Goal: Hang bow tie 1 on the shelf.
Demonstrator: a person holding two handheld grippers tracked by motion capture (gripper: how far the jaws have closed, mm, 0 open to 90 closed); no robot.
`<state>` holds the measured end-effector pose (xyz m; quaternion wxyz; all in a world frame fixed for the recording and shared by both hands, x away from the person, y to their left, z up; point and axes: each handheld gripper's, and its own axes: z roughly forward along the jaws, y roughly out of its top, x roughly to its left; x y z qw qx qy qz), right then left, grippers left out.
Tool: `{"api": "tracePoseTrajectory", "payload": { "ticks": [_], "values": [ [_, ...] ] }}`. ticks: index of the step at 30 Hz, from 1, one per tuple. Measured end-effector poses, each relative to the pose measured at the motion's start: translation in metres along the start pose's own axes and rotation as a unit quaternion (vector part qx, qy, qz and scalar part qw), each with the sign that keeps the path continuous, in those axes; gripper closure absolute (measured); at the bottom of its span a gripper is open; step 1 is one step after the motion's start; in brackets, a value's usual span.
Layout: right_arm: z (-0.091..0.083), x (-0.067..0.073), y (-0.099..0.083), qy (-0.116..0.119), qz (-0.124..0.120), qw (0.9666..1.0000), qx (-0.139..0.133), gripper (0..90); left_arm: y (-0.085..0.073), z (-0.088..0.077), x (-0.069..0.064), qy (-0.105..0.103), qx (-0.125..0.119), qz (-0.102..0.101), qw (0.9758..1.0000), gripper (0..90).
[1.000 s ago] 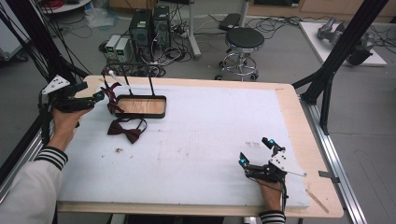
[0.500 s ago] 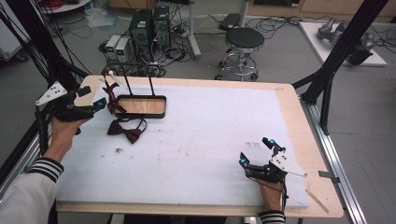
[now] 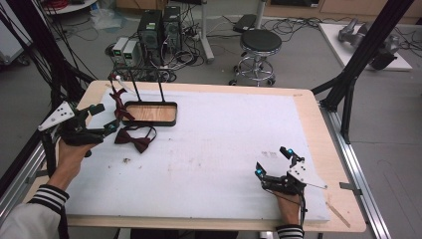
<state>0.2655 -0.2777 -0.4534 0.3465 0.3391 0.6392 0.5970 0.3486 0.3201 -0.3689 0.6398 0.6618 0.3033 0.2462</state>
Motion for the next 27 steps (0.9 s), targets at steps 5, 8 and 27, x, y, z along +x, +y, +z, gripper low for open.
{"api": "tracePoseTrajectory", "payload": {
  "ticks": [5,8,27],
  "values": [
    [0.0,0.0,0.0,0.0,0.003,1.0,0.001,0.6,-0.008,0.0,-0.01,-0.008,0.008,0.011,0.9999,9.2],
    [0.0,0.0,0.0,0.0,0.001,1.0,0.0,0.5,-0.012,-0.001,-0.015,-0.01,0.013,0.016,0.9997,9.2],
    [-0.002,-0.001,-0.001,-0.002,0.004,1.0,-0.007,0.6,-0.024,-0.001,-0.026,-0.014,0.022,0.017,0.9995,9.2]
  ]
}}
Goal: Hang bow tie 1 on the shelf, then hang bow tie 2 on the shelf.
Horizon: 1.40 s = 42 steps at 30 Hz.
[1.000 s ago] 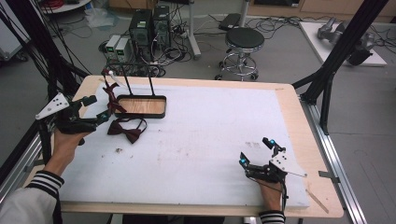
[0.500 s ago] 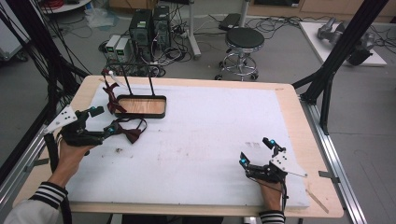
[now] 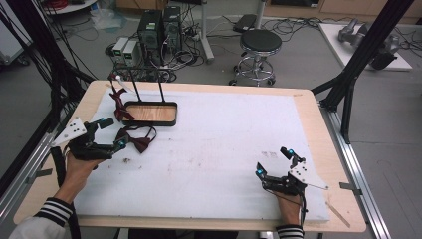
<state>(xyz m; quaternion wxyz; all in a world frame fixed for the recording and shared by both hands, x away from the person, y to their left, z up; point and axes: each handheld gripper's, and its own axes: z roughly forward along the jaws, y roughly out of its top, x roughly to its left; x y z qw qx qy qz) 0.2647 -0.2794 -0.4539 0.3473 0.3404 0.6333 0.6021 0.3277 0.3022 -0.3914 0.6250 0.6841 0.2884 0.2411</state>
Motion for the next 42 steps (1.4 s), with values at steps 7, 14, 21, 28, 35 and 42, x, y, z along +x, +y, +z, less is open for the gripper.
{"api": "tracePoseTrajectory", "payload": {
  "ticks": [7,14,21,28,35,42],
  "values": [
    [0.0,0.0,0.0,0.001,0.003,1.0,0.002,0.6,0.0,0.001,-0.001,-0.002,0.004,0.004,1.0,9.2],
    [0.0,0.0,0.0,0.001,0.002,1.0,0.002,0.6,0.003,0.0,0.0,-0.003,0.008,0.006,0.9999,9.2],
    [0.0,0.0,0.0,0.001,0.003,1.0,0.001,0.6,0.007,0.001,0.003,-0.011,0.032,0.011,0.9994,9.3],
    [0.0,0.0,0.0,0.001,0.005,1.0,0.001,0.6,0.012,0.007,0.007,-0.027,0.075,0.03,0.9964,9.3],
    [0.0,0.0,0.0,0.0,0.005,1.0,0.0,0.6,0.015,0.016,0.015,-0.05,0.12,0.064,0.9895,9.2],
    [0.0,0.0,0.0,0.0,0.008,1.0,0.0,0.6,0.016,0.024,0.021,-0.081,0.157,0.066,0.982,9.2]
  ]
}}
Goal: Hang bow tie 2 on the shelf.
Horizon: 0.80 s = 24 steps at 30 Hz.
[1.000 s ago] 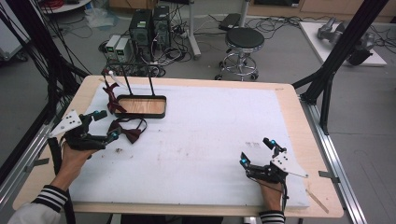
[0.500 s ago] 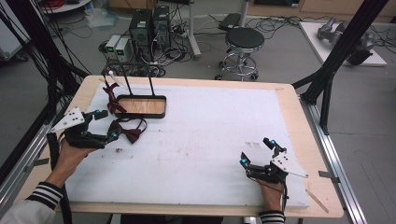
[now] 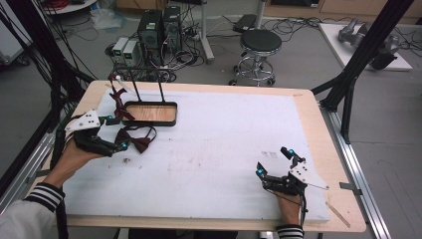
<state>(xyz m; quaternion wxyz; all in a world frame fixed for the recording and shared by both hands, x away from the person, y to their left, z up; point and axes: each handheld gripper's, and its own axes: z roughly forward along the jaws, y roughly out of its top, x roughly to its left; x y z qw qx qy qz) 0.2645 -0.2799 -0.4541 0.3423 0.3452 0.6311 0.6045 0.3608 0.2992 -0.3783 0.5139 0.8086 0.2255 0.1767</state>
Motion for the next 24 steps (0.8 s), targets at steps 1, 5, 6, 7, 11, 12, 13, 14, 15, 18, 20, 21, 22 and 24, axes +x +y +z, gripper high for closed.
{"api": "tracePoseTrajectory", "payload": {
  "ticks": [1,5,6,7,11,12,13,14,15,18,20,21,22,24],
  "values": [
    [0.0,0.0,0.0,0.0,0.0,1.0,0.0,0.6,0.001,0.001,0.001,-0.005,0.007,0.006,0.9999,9.2],
    [0.0,0.0,0.0,0.0,-0.001,1.0,0.0,0.6,0.005,0.004,0.006,-0.017,0.036,0.016,0.9991,9.2],
    [0.0,0.0,0.0,0.0,-0.001,1.0,0.0,0.6,0.006,0.005,0.008,-0.019,0.043,0.017,0.9987,9.2],
    [0.0,0.0,0.0,0.0,-0.001,1.0,-0.001,0.6,0.008,0.006,0.009,-0.025,0.053,0.019,0.9981,9.2],
    [0.0,0.0,0.0,0.0,0.002,1.0,0.0,0.6,0.012,0.01,0.013,-0.043,0.073,0.024,0.9961,9.2],
    [0.0,0.0,0.0,0.001,0.002,1.0,0.0,0.6,0.013,0.012,0.014,-0.046,0.082,0.029,0.9951,9.4],
    [0.0,0.0,0.0,0.001,0.002,1.0,0.0,0.6,0.014,0.013,0.015,-0.048,0.086,0.03,0.9947,9.5],
    [0.0,-0.001,0.0,0.0,0.0,1.0,-0.002,0.6,0.015,0.014,0.016,-0.051,0.09,0.033,0.9941,9.6],
    [0.0,0.0,0.0,0.001,0.001,1.0,-0.001,0.6,0.016,0.015,0.017,-0.051,0.093,0.035,0.9938,9.8],
    [0.0,0.0,0.0,0.001,0.001,1.0,0.0,0.6,0.018,0.018,0.022,-0.057,0.107,0.043,0.9917,10.8],
    [0.0,0.0,0.0,0.0,-0.001,1.0,-0.003,0.6,0.019,0.02,0.025,-0.059,0.116,0.048,0.9903,12.0],
    [0.0,-0.001,0.0,0.0,-0.001,1.0,-0.003,0.6,0.019,0.02,0.026,-0.062,0.119,0.048,0.9899,12.1],
    [0.0,0.0,0.0,0.0,-0.001,1.0,-0.003,0.6,0.019,0.021,0.027,-0.064,0.121,0.05,0.9893,12.3],
    [0.0,0.0,0.0,0.0,-0.001,1.0,-0.003,0.6,0.019,0.024,0.03,-0.069,0.134,0.057,0.987,13.2]
  ]
}}
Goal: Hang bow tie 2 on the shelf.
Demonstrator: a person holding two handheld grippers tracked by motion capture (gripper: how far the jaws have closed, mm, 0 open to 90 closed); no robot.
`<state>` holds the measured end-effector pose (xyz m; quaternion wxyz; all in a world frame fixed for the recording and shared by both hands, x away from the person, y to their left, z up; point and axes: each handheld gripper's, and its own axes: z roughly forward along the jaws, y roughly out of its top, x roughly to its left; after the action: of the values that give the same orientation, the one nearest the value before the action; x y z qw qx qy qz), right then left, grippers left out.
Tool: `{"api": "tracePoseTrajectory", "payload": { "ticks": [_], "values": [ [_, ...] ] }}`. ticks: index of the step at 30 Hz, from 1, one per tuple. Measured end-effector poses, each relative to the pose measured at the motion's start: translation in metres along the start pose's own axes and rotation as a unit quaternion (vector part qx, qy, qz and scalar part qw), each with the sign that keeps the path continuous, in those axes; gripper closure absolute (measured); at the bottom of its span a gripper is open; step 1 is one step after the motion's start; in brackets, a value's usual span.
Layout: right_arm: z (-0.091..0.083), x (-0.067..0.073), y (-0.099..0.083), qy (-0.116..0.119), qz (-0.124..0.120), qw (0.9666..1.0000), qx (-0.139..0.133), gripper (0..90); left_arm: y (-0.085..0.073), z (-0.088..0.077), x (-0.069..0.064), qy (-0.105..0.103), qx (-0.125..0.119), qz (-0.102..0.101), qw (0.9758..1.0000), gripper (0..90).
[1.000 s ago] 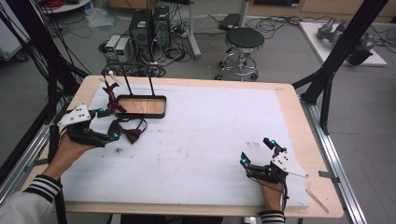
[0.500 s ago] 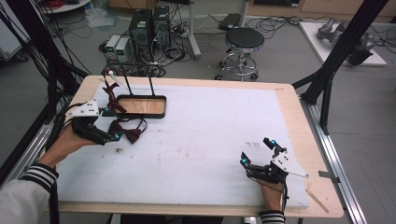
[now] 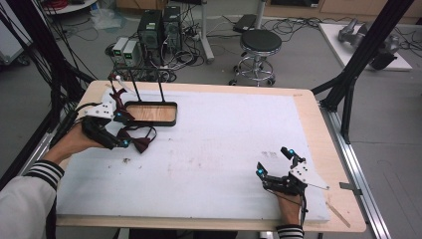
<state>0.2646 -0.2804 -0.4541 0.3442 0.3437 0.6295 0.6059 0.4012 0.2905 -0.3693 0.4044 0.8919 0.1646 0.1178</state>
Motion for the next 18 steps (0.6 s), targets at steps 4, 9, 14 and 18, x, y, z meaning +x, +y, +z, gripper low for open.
{"api": "tracePoseTrajectory", "payload": {
  "ticks": [4,9,14,18],
  "values": [
    [0.0,0.001,0.0,0.0,0.001,1.0,0.002,0.6,-0.001,0.007,0.003,0.0,0.032,0.017,0.9994,15.6],
    [0.0,0.0,0.0,-0.001,-0.004,1.0,-0.004,0.5,-0.003,0.017,0.006,-0.013,0.056,0.033,0.9978,19.5],
    [-0.001,0.0,0.0,-0.001,0.0,1.0,-0.002,0.6,-0.006,0.023,0.008,-0.016,0.081,0.047,0.9954,21.3],
    [-0.001,0.0,0.0,-0.001,0.0,1.0,-0.002,0.6,-0.009,0.028,0.01,-0.021,0.103,0.057,0.9928,22.3]
  ]
}}
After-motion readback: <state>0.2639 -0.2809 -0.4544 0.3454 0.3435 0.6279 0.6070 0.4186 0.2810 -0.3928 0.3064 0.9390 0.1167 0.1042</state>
